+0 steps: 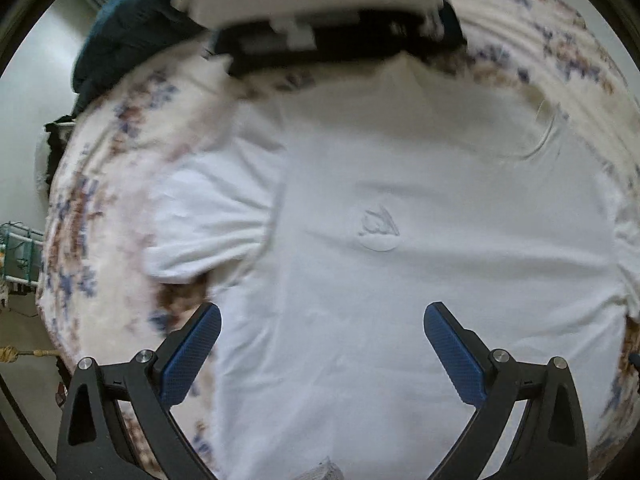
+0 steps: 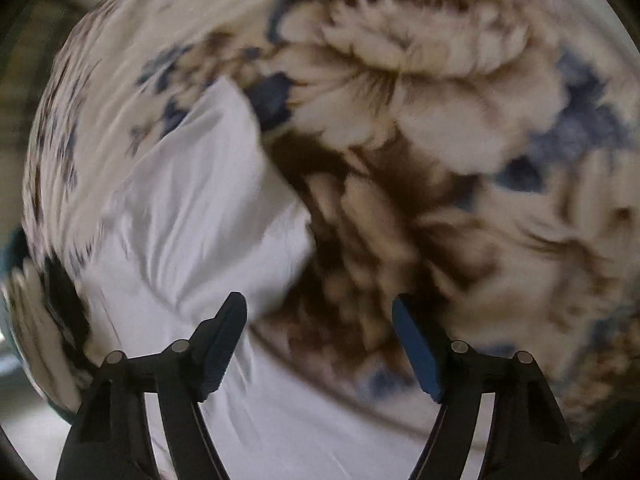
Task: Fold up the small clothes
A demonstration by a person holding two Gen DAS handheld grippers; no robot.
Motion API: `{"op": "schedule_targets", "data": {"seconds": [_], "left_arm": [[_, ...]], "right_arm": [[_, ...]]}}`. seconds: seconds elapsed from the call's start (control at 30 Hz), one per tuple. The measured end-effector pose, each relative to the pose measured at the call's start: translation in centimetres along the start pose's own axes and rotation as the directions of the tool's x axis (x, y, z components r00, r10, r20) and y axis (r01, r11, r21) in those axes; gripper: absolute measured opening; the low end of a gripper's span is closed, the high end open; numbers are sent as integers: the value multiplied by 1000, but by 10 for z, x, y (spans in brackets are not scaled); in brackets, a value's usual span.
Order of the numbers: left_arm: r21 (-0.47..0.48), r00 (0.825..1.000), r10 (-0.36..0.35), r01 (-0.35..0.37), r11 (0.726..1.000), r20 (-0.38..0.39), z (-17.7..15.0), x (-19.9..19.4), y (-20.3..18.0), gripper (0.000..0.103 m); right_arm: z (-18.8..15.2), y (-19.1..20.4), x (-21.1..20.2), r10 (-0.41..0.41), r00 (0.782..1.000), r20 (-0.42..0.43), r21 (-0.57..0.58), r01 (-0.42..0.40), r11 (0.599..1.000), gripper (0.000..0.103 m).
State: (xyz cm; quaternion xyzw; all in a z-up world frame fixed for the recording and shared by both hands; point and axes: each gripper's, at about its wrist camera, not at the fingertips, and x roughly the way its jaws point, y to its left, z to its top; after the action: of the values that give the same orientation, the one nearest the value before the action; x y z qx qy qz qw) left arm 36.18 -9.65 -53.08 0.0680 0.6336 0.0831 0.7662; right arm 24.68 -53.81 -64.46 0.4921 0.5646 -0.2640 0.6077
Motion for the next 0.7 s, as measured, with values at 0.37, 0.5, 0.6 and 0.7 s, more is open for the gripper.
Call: {"op": "schedule_targets", "data": {"seconds": [0.37, 0.5, 0.6, 0.7], "left_arm": [[-70, 997, -45, 41, 997, -57, 12, 29, 10, 103], [-111, 999, -21, 17, 994, -34, 8, 22, 41, 103], [-146, 999, 8, -13, 989, -37, 0, 23, 70, 103], [-184, 997, 51, -60, 981, -55, -12, 27, 97, 103]], "right_arm": [[-18, 80, 9, -14, 963, 271, -151, 57, 987, 9], [-68, 185, 0, -37, 907, 420, -478, 256, 841, 8], [-147, 257, 29, -20, 866, 500, -714, 426, 556, 8], [-228, 293, 73, 29, 828, 560, -804, 536, 257, 8]]}}
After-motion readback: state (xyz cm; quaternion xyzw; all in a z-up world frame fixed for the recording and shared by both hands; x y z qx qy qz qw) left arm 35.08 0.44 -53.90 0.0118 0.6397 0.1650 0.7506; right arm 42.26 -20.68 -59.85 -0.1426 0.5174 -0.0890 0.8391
